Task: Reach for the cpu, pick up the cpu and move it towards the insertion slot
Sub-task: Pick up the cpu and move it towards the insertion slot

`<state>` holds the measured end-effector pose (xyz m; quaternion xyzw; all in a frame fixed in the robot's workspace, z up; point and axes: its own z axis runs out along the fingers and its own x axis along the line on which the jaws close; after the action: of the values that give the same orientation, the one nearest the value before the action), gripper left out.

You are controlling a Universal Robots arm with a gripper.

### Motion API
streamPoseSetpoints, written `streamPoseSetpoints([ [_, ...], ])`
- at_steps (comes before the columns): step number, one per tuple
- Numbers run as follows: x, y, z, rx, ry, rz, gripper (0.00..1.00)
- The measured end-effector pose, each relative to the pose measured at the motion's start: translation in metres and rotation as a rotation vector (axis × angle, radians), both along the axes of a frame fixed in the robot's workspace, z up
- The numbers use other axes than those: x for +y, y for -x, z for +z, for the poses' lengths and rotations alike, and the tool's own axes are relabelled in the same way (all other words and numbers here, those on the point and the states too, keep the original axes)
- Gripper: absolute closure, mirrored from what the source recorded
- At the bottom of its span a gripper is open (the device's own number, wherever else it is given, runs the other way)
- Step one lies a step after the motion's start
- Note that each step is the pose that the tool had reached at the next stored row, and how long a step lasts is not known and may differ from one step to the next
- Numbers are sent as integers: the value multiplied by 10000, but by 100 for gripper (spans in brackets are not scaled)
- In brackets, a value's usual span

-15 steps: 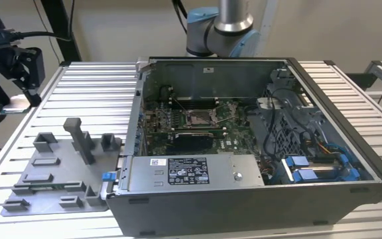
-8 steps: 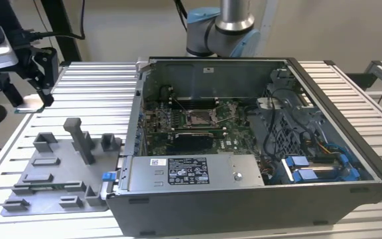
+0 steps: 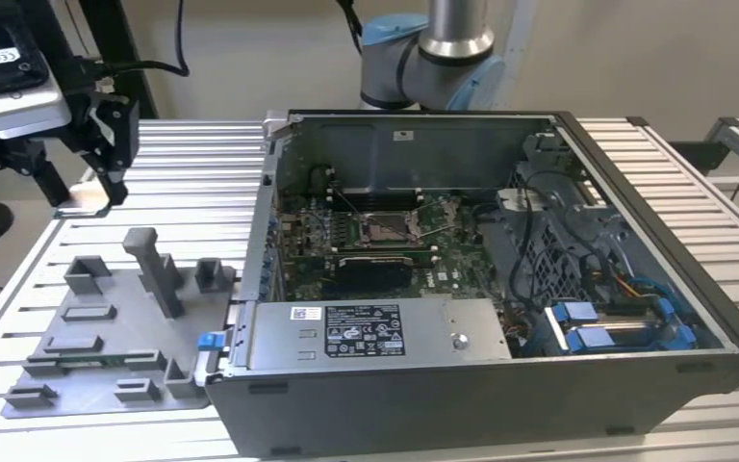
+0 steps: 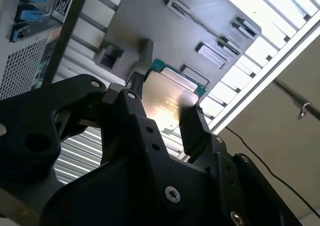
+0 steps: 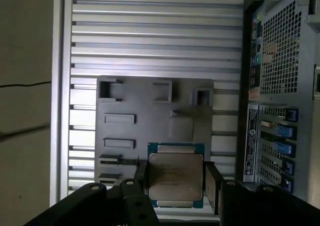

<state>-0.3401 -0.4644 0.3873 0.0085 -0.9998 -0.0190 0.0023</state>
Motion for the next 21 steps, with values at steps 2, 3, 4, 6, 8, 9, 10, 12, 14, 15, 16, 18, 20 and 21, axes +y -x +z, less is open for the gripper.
streamPoseSetpoints([
  [2,0,-58,0,0,0,0,100],
  [3,0,-88,0,0,0,0,100],
  [4,0,-117,0,-1,0,0,100],
  [6,0,-176,0,0,0,1,100],
  [8,0,-234,0,1,1,0,100],
  [9,0,-265,0,0,0,0,100],
  [10,0,-295,-1,-1,-1,0,100],
  [12,0,-351,0,0,0,0,100],
  [14,0,-408,0,0,0,0,100],
  [15,0,-434,0,0,0,0,100],
  [16,0,-460,0,0,0,0,100],
  [18,0,-510,0,0,0,0,100],
  [20,0,-557,0,0,1,0,100],
  [21,0,-582,0,0,0,-1,100],
])
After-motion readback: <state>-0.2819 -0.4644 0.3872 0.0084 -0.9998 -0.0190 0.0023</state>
